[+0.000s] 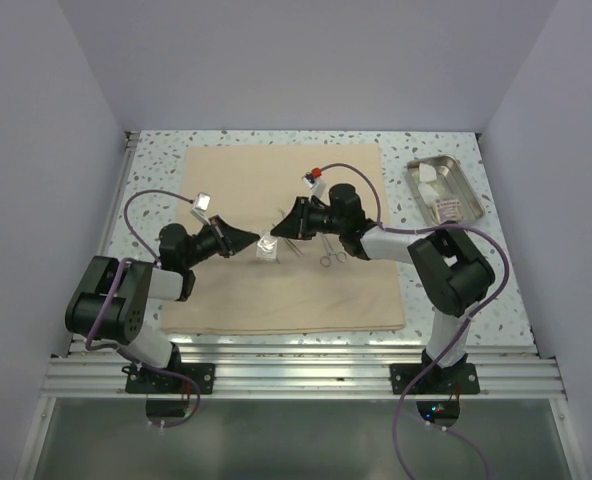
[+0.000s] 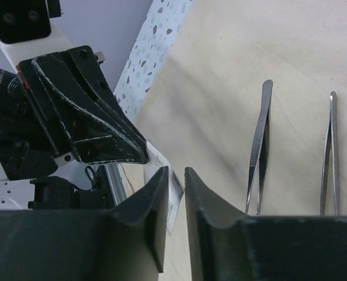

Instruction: Prepare the surgical pack

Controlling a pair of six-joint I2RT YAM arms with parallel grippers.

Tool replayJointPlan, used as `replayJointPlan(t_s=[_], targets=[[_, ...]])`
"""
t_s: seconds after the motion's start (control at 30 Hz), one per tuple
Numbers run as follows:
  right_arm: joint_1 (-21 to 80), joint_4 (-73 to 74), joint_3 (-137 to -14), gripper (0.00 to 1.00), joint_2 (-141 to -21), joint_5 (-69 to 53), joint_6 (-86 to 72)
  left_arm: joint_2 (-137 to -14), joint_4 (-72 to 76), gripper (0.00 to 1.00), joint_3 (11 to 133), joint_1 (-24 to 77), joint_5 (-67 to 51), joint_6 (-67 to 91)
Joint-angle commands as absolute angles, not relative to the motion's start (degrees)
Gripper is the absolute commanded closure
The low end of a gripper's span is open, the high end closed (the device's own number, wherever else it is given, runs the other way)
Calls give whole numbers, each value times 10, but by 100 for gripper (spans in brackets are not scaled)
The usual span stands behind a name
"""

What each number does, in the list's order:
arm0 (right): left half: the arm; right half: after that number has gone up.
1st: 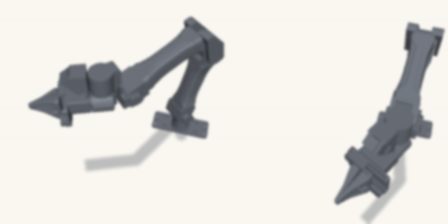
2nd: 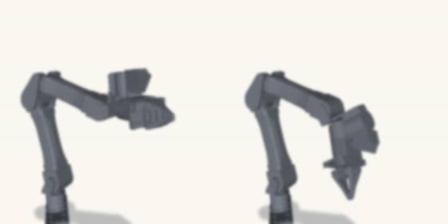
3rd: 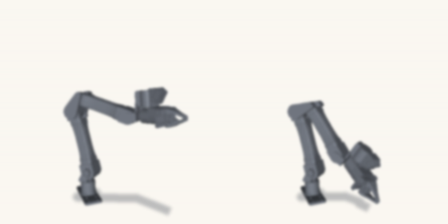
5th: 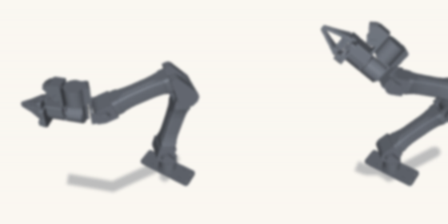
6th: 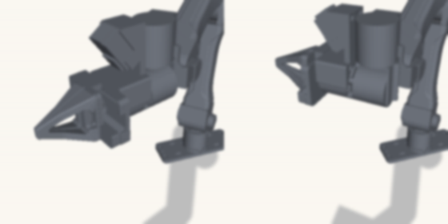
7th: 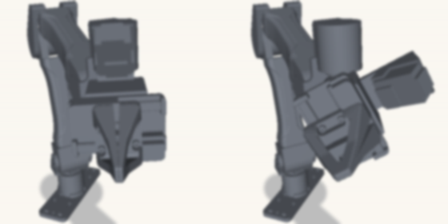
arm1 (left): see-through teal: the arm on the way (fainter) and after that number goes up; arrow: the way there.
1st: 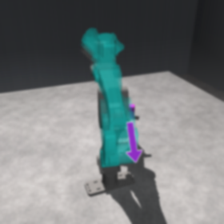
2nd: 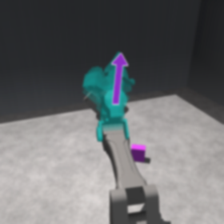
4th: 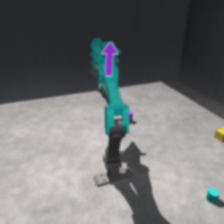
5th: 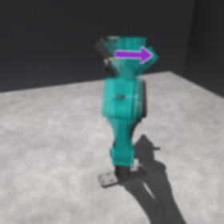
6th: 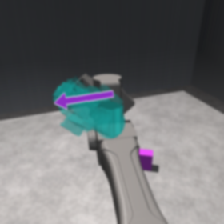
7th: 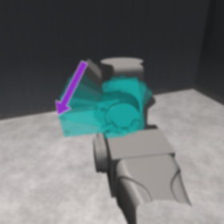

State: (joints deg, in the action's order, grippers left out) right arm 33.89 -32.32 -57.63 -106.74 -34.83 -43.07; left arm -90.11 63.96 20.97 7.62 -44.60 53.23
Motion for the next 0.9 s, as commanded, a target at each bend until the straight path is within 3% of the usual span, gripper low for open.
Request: replayJointPlan(t_s=[0.0, 0.1, 0.2, 0.23, 0.33, 0.53, 0.73, 0.87], targets=[[345, -364, -583, 82, -1071, -371, -442, -903, 674, 100, 208, 76, -453, 534], [345, -365, -583, 98, -1068, -374, -445, -903, 665, 100, 210, 76, -451, 527], [345, -356, -579, 100, -1057, -360, -443, -902, 657, 98, 213, 76, -448, 524], [345, -354, -577, 100, -1054, -356, -438, -899, 648, 93, 214, 76, -447, 519], [345, -319, -575, 100, -1030, -325, -418, -887, 617, 61, 217, 76, -439, 501], [328, -239, -573, 100, -980, -250, -390, -821, 512, 30, 218, 76, -380, 440], [223, -207, -545, 100, -927, -238, -411, -760, 432, 29, 214, 76, -314, 394], [74, -153, -530, 100, -884, -216, -418, -744, 399, 27, 214, 76, -284, 380]])
